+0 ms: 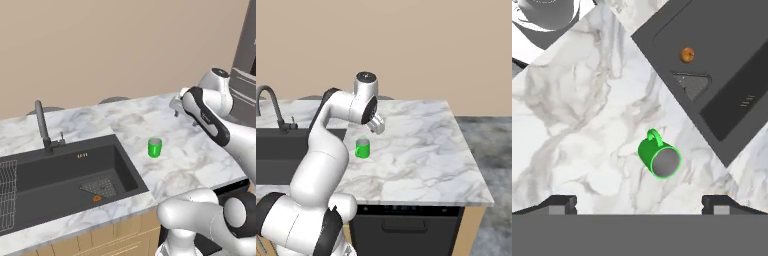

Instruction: Clear the mugs and bowl far away from the sink.

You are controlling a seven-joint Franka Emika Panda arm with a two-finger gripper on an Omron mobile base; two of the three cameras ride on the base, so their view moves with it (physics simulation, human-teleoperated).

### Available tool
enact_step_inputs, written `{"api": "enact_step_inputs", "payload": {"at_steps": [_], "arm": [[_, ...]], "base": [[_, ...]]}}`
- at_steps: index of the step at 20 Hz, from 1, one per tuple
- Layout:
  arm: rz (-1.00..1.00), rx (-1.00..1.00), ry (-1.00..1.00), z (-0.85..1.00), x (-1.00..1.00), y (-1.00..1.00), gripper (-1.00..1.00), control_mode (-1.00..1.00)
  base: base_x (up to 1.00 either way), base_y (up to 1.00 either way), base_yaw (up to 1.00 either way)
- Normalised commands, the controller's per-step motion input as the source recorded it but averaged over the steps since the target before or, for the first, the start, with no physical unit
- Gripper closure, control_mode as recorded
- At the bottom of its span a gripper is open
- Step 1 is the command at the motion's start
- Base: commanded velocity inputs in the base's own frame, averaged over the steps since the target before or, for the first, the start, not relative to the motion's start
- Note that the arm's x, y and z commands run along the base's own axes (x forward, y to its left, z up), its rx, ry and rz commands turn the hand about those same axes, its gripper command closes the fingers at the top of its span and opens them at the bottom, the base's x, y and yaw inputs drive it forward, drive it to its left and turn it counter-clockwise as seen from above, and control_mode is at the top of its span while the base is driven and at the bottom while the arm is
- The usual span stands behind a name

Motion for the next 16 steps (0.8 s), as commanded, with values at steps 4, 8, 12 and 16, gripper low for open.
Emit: {"api": "enact_step_inputs", "payload": {"at_steps": [4, 8, 12, 16], "arm": [[0.52, -0.30, 0.00, -0.13, -0.01, 0.06, -1.00, -1.00], [0.42, -0.31, 0.00, -0.18, -0.02, 0.10, -1.00, -1.00], [0.33, -0.28, 0.00, -0.19, 0.00, 0.12, -1.00, -1.00], [0.12, -0.16, 0.00, -0.11, 0.00, 0.25, -1.00, -1.00]], "base": [[0.00, 0.00, 0.00], [0.00, 0.00, 0.00], [0.00, 0.00, 0.00], [0.00, 0.00, 0.00]]}}
